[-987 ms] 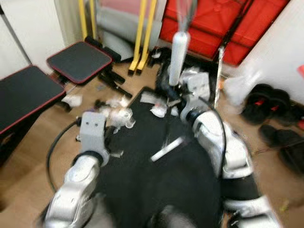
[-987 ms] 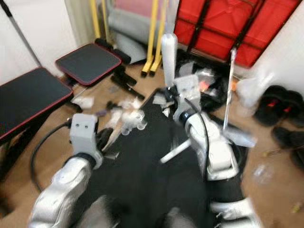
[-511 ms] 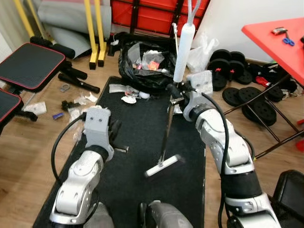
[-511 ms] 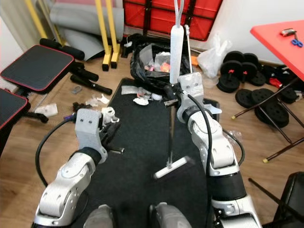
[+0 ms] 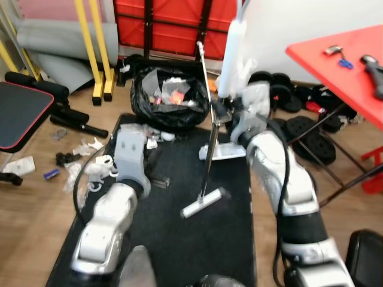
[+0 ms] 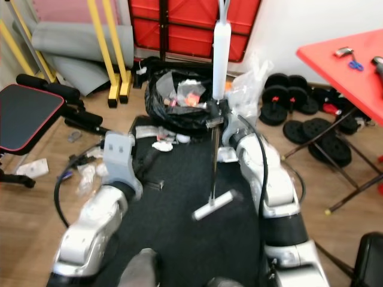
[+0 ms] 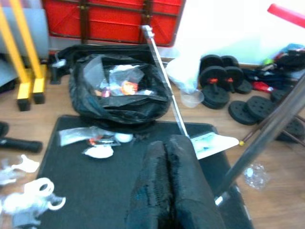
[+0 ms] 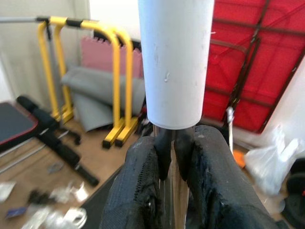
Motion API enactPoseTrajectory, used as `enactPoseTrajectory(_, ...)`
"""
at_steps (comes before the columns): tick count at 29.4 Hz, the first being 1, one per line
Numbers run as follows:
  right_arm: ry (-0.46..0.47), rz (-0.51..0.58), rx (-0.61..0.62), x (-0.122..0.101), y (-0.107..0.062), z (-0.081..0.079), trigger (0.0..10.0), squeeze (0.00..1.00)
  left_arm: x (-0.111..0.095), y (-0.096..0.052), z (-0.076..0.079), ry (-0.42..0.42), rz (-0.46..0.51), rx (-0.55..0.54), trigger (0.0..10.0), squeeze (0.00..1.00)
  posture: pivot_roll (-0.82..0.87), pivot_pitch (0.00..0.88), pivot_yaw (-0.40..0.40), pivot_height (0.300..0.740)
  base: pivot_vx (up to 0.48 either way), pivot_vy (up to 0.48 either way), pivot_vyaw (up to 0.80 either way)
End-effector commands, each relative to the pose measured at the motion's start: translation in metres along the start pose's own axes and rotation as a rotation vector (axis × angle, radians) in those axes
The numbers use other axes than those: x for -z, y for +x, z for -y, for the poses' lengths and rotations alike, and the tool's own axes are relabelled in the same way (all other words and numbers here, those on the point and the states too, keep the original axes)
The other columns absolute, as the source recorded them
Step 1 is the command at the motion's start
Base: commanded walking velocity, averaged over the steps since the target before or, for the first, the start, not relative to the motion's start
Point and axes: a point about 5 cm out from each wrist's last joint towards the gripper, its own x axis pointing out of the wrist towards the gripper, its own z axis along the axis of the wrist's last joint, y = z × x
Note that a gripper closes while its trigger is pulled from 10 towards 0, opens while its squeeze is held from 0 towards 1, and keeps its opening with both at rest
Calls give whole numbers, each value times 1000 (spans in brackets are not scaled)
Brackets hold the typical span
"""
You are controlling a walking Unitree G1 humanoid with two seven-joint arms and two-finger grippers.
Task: Sweep floor
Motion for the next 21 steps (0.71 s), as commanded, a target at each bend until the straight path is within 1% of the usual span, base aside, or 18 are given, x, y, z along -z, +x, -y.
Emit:
enactPoseTrajectory(1,-8,49,26,-7,-3,9,10000,0,4,0,11,-16,-5,47,10000,0,-92,89,-212,740,409,0,0)
enactPoseTrajectory(2,-10,58,24,-8,-3,9,10000,0,3,2,11,-17,0,51,10000,0,-95,85,-208,740,379,0,0)
enactPoseTrajectory(8,-8,72,48,-8,-4,12,10000,0,3,4,11,-16,5,59,10000,0,-94,78,-204,740,377,0,0)
enactPoseTrajectory(9,-1,96,56,-10,-4,14,1804,0,3,6,11,-16,8,62,10000,0,-96,73,-202,740,364,0,0)
enactPoseTrajectory(10,-1,96,56,-10,-4,14,1804,0,3,6,11,-16,8,62,10000,0,-96,73,-202,740,364,0,0)
enactPoseTrajectory(11,16,135,48,-18,-3,15,0,0,3,7,11,-16,10,63,10000,0,-96,71,-202,740,330,0,0)
enactPoseTrajectory(12,16,135,48,-18,-3,15,0,0,3,7,11,-16,10,63,10000,0,-96,71,-202,740,330,0,0)
enactPoseTrajectory(14,43,198,34,-30,-2,16,0,0,3,9,11,-16,12,62,10000,0,-97,66,-200,740,321,0,0)
enactPoseTrajectory(15,57,235,31,-37,-1,17,0,0,4,10,11,-22,5,52,10000,0,-96,66,-200,740,0,0,0)
enactPoseTrajectory(17,64,256,31,-41,-1,18,0,0,5,11,11,-26,1,45,10000,0,-96,66,-200,740,0,0,0)
enactPoseTrajectory(20,111,358,37,-62,1,25,0,0,6,12,11,-33,-1,42,10000,0,-96,65,-199,740,0,0,0)
enactPoseTrajectory(21,111,358,37,-62,1,25,0,0,6,12,11,-33,-1,42,10000,0,-96,65,-199,740,0,0,0)
